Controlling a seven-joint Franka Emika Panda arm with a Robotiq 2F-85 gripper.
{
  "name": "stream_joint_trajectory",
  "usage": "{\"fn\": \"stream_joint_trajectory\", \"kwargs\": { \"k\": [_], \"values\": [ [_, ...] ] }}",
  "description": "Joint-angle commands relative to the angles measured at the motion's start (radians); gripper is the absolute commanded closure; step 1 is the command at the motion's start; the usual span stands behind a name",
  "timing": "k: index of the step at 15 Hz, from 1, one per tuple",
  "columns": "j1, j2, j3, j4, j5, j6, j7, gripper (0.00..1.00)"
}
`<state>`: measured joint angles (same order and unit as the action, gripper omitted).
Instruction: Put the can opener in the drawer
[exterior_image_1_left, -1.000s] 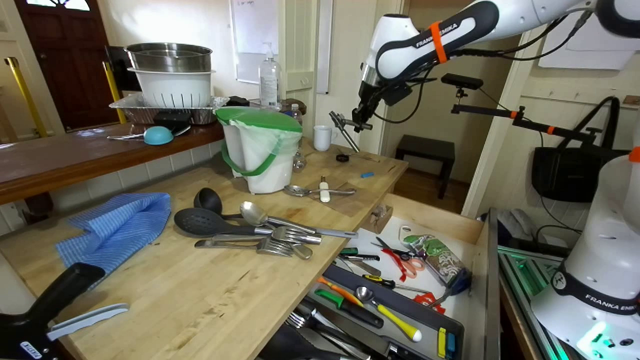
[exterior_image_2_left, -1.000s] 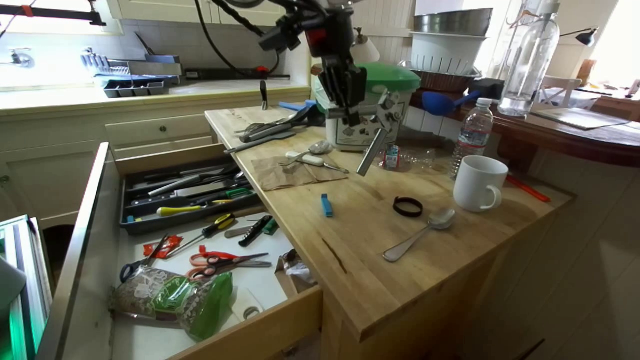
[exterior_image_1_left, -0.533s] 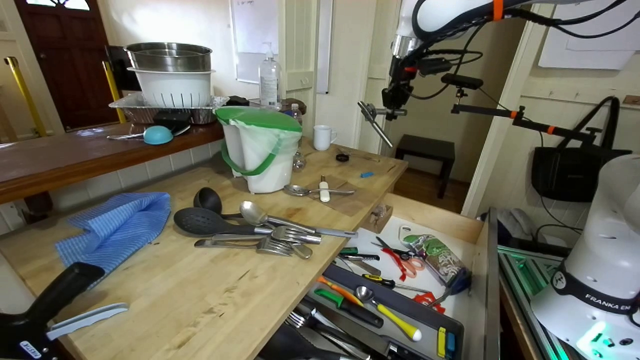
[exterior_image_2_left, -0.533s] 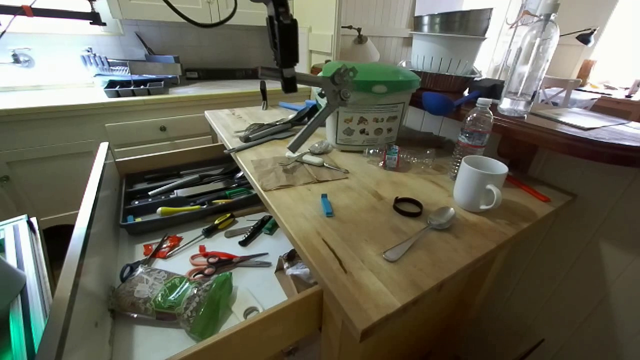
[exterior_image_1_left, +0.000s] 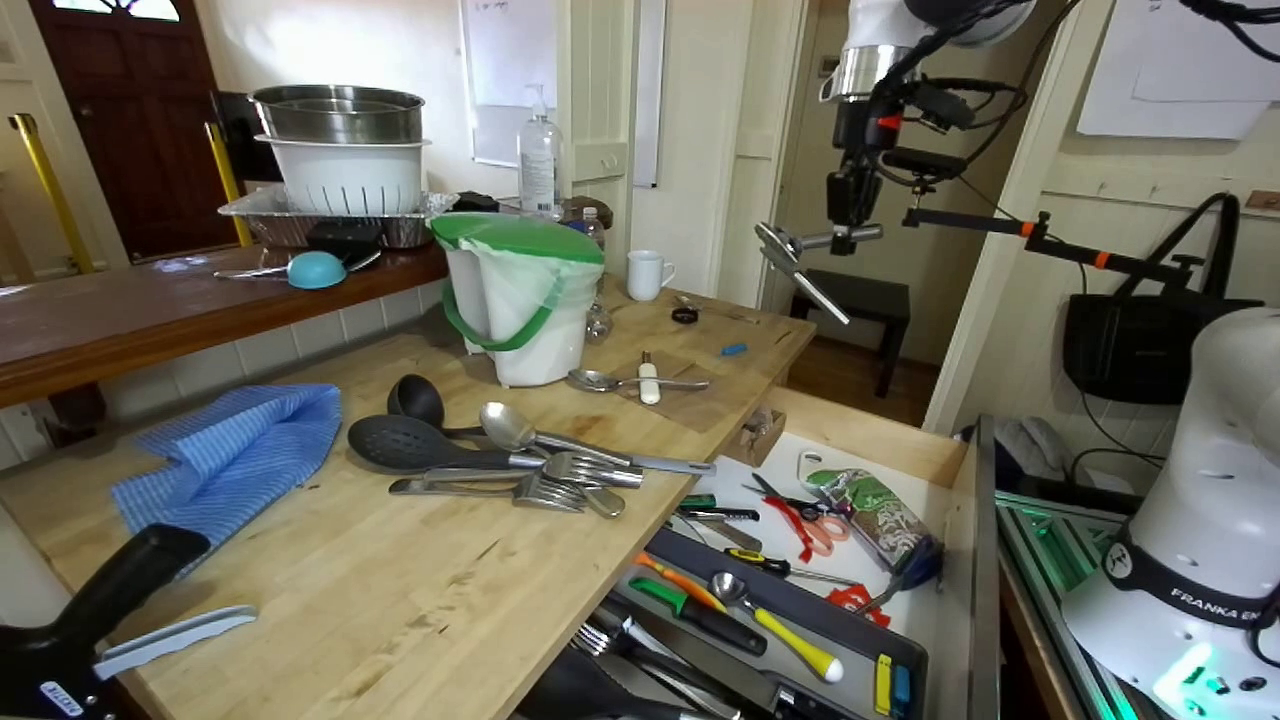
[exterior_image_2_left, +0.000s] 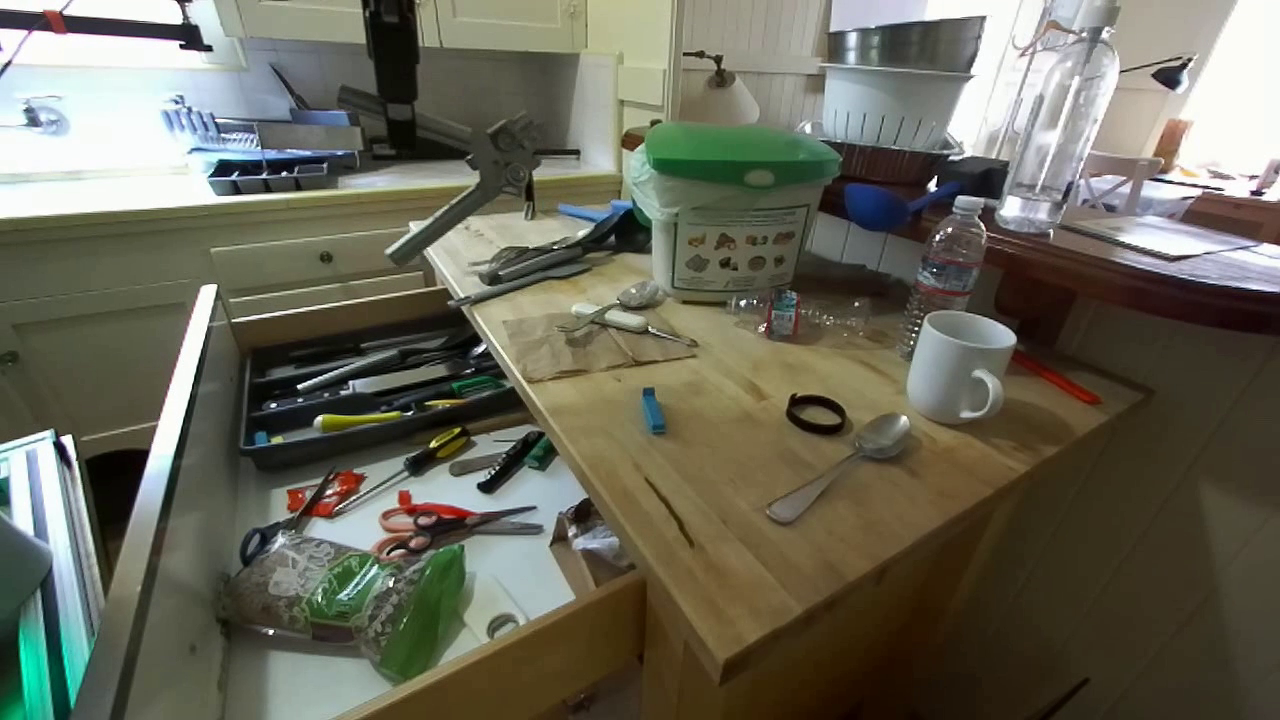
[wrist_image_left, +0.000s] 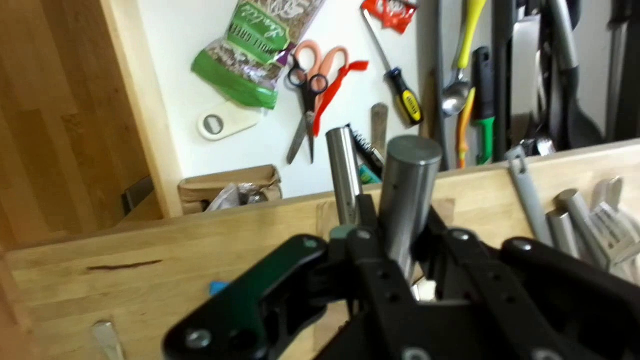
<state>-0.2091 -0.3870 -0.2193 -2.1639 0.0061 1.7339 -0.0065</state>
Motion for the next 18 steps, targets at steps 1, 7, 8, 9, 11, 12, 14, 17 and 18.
{"fn": "stream_joint_trajectory", "kwargs": {
  "k": [1, 7, 8, 9, 11, 12, 14, 17, 18],
  "values": [
    [0.008, -0.008, 0.000, -0.004, 0.025, -0.029, -0.022, 0.78],
    [0.018, -0.011, -0.001, -0.015, 0.053, -0.048, -0.054, 0.78],
    [0.018, -0.011, -0.002, -0.015, 0.054, -0.048, -0.054, 0.78],
    [0.018, -0.011, -0.002, -0.015, 0.054, -0.048, -0.055, 0.78],
    [0.019, -0.012, 0.007, -0.022, 0.046, -0.034, -0.040, 0.94],
    [0.027, -0.019, 0.010, -0.030, 0.060, -0.036, -0.047, 0.94],
    [0.054, -0.046, 0.010, -0.050, 0.055, -0.072, -0.159, 0.94],
    [0.088, -0.088, 0.018, -0.091, 0.055, -0.109, -0.269, 0.94],
    [0.100, -0.116, 0.023, -0.120, 0.054, -0.133, -0.298, 0.94]
  ]
}}
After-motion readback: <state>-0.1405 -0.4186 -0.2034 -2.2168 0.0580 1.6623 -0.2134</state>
